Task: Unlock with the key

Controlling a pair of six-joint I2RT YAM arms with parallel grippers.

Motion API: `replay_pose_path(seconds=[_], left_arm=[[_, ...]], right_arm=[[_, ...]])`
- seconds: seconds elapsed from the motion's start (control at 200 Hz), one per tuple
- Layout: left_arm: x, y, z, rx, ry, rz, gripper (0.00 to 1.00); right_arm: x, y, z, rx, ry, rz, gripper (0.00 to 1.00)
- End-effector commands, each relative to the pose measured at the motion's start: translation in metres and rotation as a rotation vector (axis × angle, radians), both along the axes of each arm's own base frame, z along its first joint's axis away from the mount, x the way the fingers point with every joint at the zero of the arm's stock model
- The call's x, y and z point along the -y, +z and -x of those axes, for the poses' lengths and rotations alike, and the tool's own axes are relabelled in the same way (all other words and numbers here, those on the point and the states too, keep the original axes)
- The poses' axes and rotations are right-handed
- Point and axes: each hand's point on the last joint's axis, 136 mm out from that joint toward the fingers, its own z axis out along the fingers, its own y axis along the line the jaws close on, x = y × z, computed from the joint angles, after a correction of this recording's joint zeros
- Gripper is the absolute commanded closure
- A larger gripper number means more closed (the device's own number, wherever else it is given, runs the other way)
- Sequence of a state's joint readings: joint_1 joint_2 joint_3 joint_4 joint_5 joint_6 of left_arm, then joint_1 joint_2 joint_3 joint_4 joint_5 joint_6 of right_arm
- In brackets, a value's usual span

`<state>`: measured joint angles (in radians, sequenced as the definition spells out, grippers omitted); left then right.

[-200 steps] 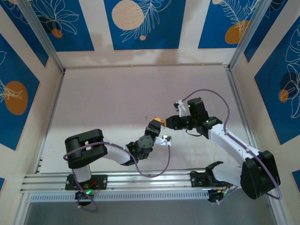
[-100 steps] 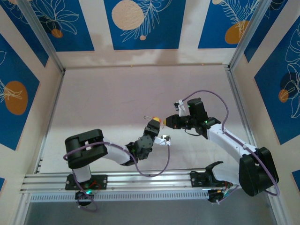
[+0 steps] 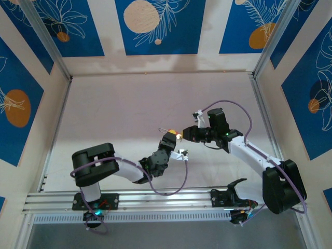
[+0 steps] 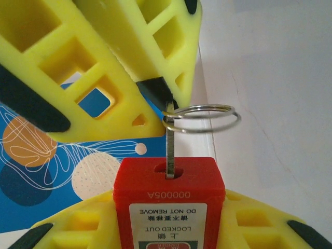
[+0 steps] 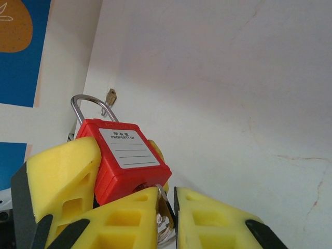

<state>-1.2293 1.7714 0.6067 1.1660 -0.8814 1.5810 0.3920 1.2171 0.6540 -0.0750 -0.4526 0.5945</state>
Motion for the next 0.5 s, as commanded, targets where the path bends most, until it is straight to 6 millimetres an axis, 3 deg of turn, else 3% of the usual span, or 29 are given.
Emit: replay_pose_path(seconds=[0.0,0.495], left_arm=[[0.0163,0.0252,0.0128,0.038,-0.077,0.112,0.98],[0.0155,0.0255,0.0112,0.039,-0.065,0.125,0.98]], right_arm=[[-0.0035,-0.0055,0.0071,-0.041,0.025,-0.013,0.83],[-0.0006,0.0026,0.0072,-0.028,0.009,-0.021,0.80]])
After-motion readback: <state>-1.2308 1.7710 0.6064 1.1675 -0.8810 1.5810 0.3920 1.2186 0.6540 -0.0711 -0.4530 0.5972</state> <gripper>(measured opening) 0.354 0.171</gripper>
